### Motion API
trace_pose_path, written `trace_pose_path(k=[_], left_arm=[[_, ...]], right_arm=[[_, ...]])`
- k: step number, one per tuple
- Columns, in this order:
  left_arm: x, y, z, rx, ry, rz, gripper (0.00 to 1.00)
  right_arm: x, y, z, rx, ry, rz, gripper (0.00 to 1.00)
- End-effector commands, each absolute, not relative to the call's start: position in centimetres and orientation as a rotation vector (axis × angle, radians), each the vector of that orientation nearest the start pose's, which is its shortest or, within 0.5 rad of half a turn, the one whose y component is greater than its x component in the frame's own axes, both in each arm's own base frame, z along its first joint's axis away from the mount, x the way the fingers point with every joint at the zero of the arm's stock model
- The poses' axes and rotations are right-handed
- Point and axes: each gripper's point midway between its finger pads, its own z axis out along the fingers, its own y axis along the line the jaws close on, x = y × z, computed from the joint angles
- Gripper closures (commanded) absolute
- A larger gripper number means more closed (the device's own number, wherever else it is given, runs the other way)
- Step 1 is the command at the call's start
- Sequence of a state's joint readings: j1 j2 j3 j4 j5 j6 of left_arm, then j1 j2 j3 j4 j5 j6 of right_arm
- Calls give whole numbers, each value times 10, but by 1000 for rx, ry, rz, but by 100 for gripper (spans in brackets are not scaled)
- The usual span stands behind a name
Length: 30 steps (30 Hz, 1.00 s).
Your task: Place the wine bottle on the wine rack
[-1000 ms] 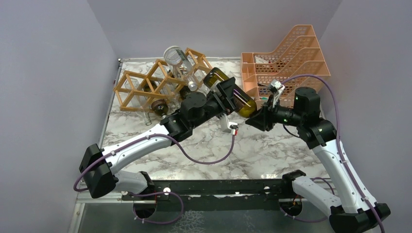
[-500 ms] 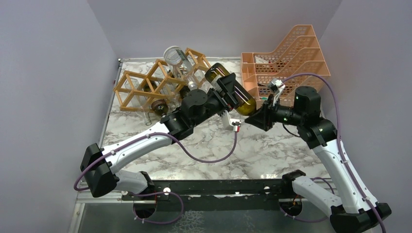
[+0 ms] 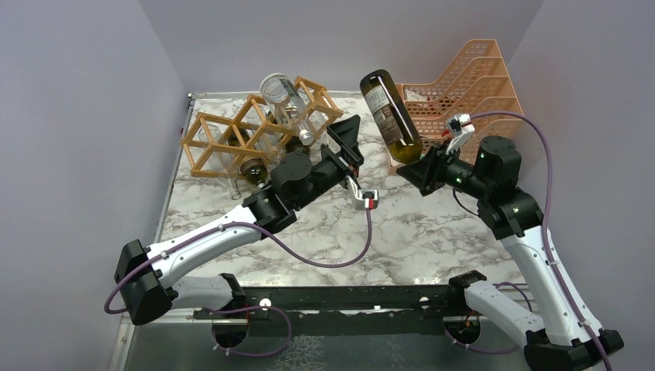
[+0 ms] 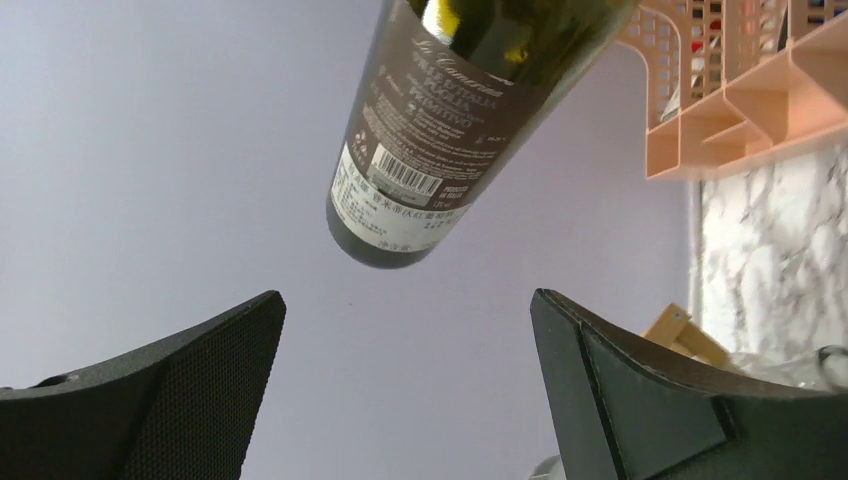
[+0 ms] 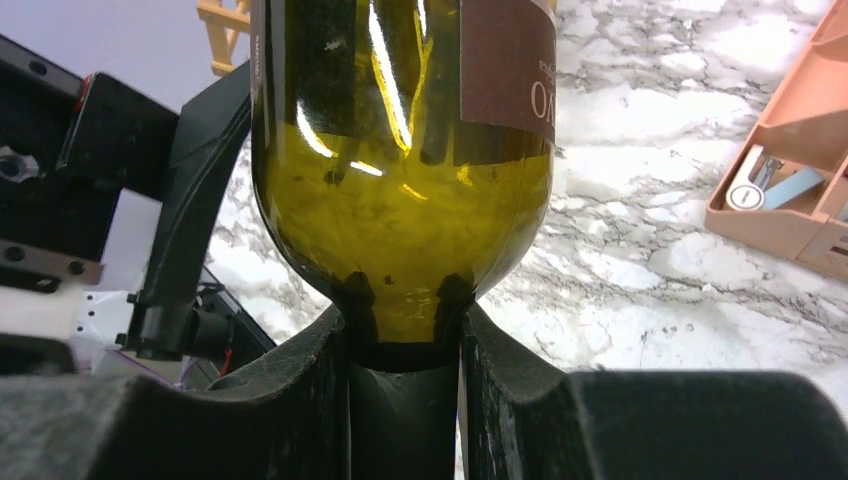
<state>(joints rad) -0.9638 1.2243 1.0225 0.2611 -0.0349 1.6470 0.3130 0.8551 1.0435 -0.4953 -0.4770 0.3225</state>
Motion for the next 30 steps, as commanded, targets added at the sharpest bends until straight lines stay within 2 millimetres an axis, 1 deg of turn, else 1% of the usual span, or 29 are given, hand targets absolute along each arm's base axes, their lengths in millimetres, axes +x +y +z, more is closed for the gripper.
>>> trace_pose_path(k=[1,2,5,9,12,15,16,18,23,27,28,30], left_arm=[[273,-304,419,1202,668,286,1],[272,-298,426,1134,729,221,1],[272,-274,455,853,913,22,1],[268,-235,493,536,1048,-129,1],[259,-224,507,470,1108,-223,1],[253,-209,523,370,1186,-301,1],[250,-202,531,328,1196,-322,1],[245,-188,541,258,1209,-356,1],[226,-159,561,179,1161,-408,1],[216,-137,569,130,1145,-400,1],[215,-133,569,121,1147,-397,1],[212,-124,569,104,1150,-388,1]], right_arm=[[253,179,385,-328,1650,900,99],[255,182,385,-333,1648,914,99],[262,193,389,-348,1640,971,99],[272,205,402,-340,1615,1053,99],[279,216,412,-325,1609,1105,99],[283,236,417,-318,1611,1136,99],[284,245,419,-319,1615,1141,99],[283,269,422,-336,1617,1152,99],[277,336,422,-369,1651,1199,99],[273,391,418,-364,1669,1222,99],[275,407,410,-353,1691,1225,99],[276,432,403,-331,1707,1244,99]])
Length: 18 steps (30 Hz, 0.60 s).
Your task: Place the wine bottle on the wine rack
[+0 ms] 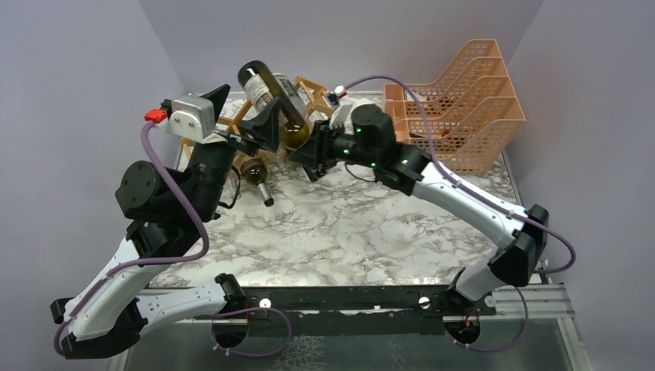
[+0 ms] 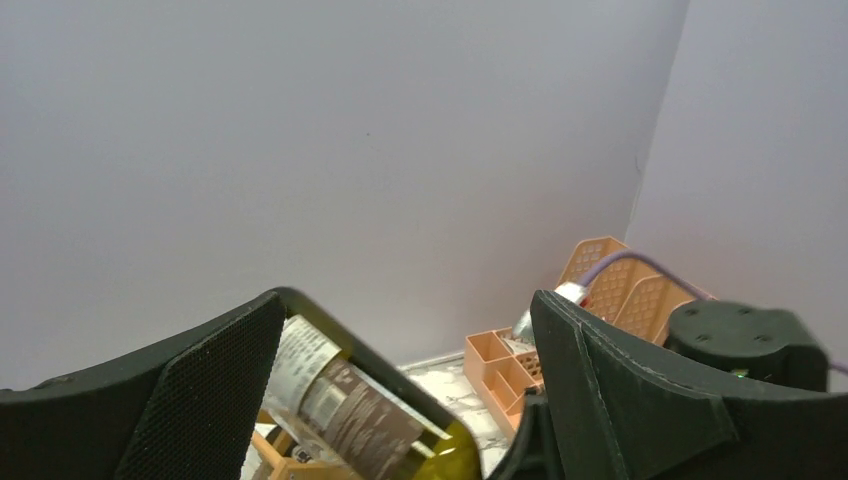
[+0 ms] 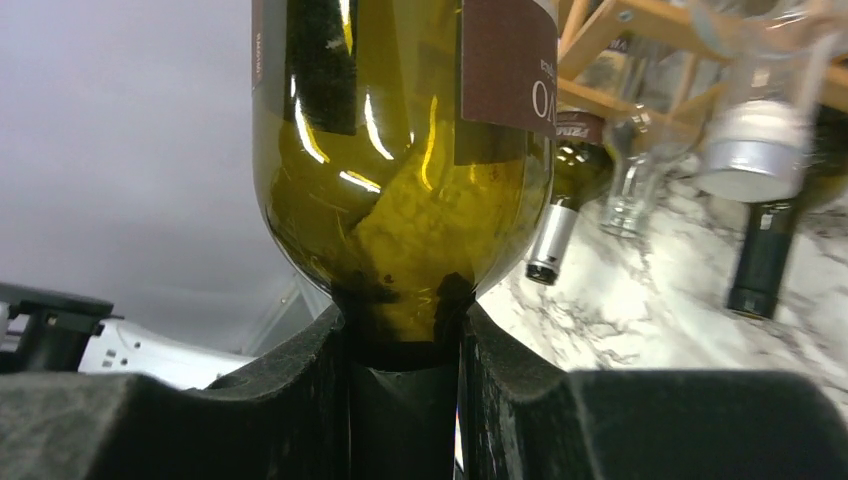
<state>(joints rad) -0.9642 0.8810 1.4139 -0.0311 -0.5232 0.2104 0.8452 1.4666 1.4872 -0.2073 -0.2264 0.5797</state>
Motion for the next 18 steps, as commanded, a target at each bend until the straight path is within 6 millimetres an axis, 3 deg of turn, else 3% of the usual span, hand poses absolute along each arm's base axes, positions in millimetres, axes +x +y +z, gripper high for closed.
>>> trace_pose_path(k=[1,6,13,18], left_arm=[[211,-121,569,97,1152,-384,1],[207,-105,563,67,1180,-357,1],[201,-87,554,38,1207,-338,1],[200,-83,544,37,1229,-324,1]], right_arm=[[277,443,401,-310,1713,1252,99],[288,490,395,-212,1721,1292,99],[312,540,369,-186,1776,1280,99],[322,564,346,-190,1830,1274,88]])
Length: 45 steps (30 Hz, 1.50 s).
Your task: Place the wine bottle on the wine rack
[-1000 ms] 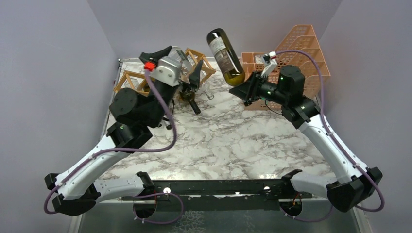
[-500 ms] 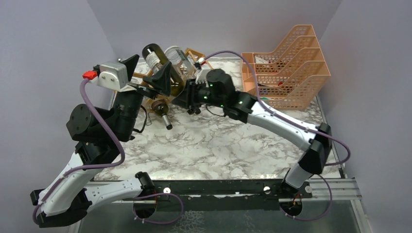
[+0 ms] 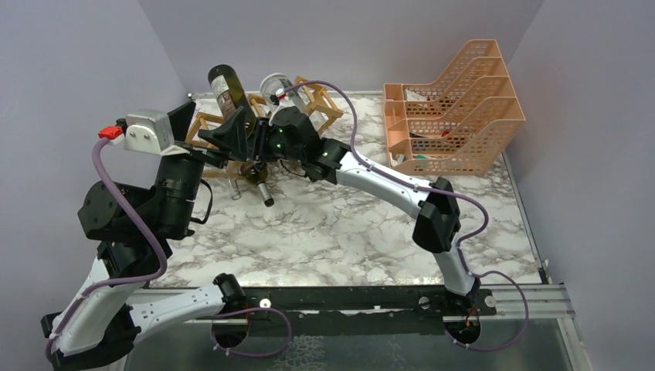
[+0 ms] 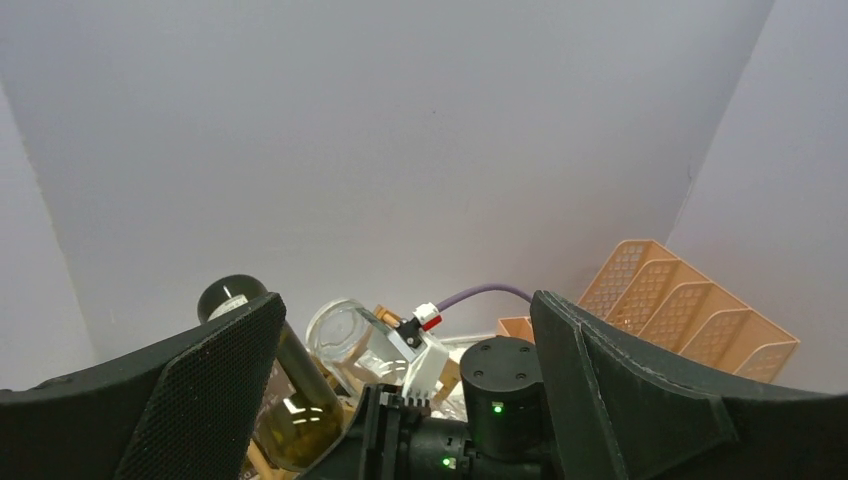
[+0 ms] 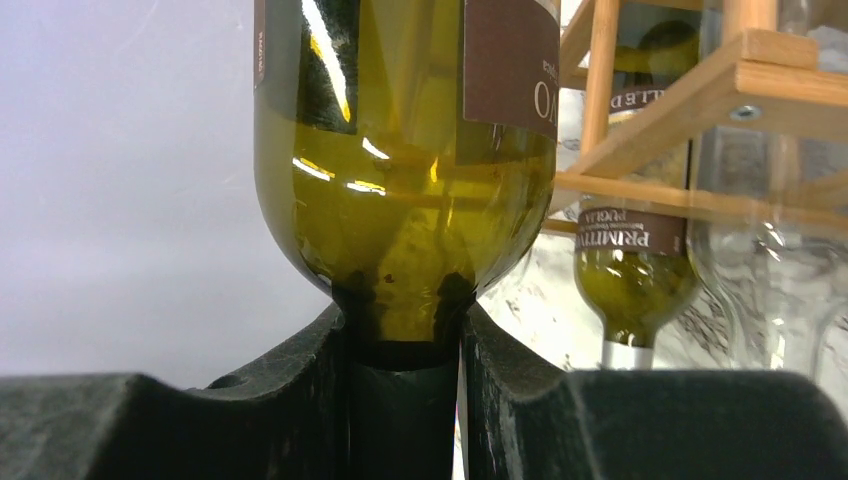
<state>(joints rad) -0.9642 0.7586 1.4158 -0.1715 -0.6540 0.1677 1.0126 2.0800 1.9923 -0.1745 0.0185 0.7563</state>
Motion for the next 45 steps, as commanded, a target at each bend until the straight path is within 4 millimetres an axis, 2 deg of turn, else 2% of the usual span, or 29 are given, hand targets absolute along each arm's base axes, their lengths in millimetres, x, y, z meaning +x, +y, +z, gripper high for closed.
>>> trace_pose_path(k=[1,9,19,23,32,34,37,40,45], left_arm=[[200,-82,542,36,1234,-321,1],[202,-80,532,41,1260,-290,1],[203,-79,531,42,1263,-274,1],[204,-80,531,44,1267,-268,1],[202,-75,531,26,1277,-265,1],[202,-73,531,20,1280,-266,1],[202,-71,531,15,1289,-262,1],[201,-70,531,11,1294,-266,1],[200,-70,529,13,1305,-272,1]], right_arm=[[324,567,342,-190,1841,1272,86],[323,579,316,-217,1900,1277,83],[321,580,277,-236,2026,1215,67],[319,582,270,-247,2040,1219,59],[321,579,266,-258,2054,1187,45],[320,577,268,-264,2053,1181,37],[318,572,274,-268,2040,1174,21],[318,565,282,-265,2020,1161,12],[317,553,299,-269,1982,1138,6]])
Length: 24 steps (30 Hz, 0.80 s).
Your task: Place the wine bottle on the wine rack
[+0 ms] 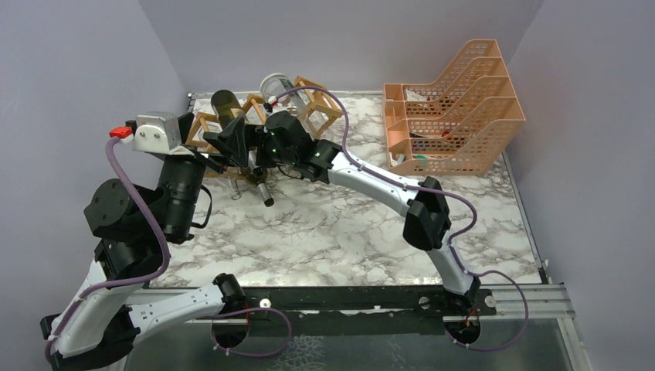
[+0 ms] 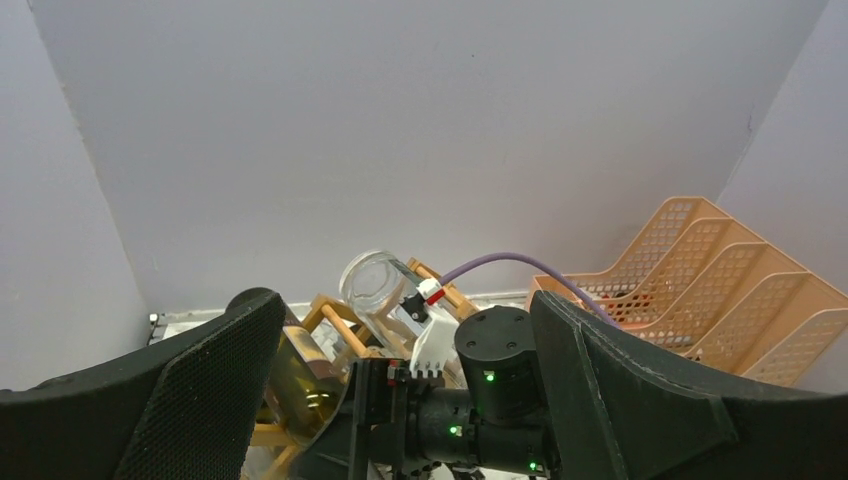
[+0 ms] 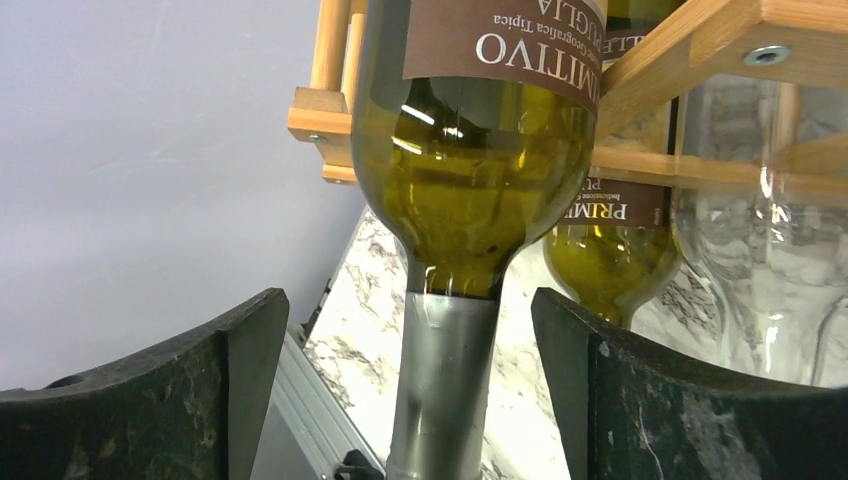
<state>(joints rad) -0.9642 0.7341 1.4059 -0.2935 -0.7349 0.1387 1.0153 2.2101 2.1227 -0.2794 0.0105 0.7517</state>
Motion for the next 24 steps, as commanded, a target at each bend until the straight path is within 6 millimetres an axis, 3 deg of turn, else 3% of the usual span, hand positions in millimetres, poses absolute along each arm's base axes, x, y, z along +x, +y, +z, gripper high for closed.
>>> trace_pose_path(k=[1,6,11,13,16,18,24], left_arm=[[199,-70,529,11,1308,-275,1],[196,-71,525,20,1328,-305,1],[191,-70,511,32,1352,-329,1],[186,-70,503,48,1353,-359,1],[183,-70,489,57,1367,-373,1],[182,-68,477,52,1387,-374,1],[179,-67,435,28,1478,-391,1]], right_arm=[[316,550,304,-271,1971,1137,5],[303,530,324,-301,1939,1143,0],[287,487,328,-296,1917,1089,0],[277,461,333,-297,1896,1054,0],[267,426,316,-318,1909,960,0],[262,394,303,-315,1934,855,0],[243,288,287,-232,1964,570,0]])
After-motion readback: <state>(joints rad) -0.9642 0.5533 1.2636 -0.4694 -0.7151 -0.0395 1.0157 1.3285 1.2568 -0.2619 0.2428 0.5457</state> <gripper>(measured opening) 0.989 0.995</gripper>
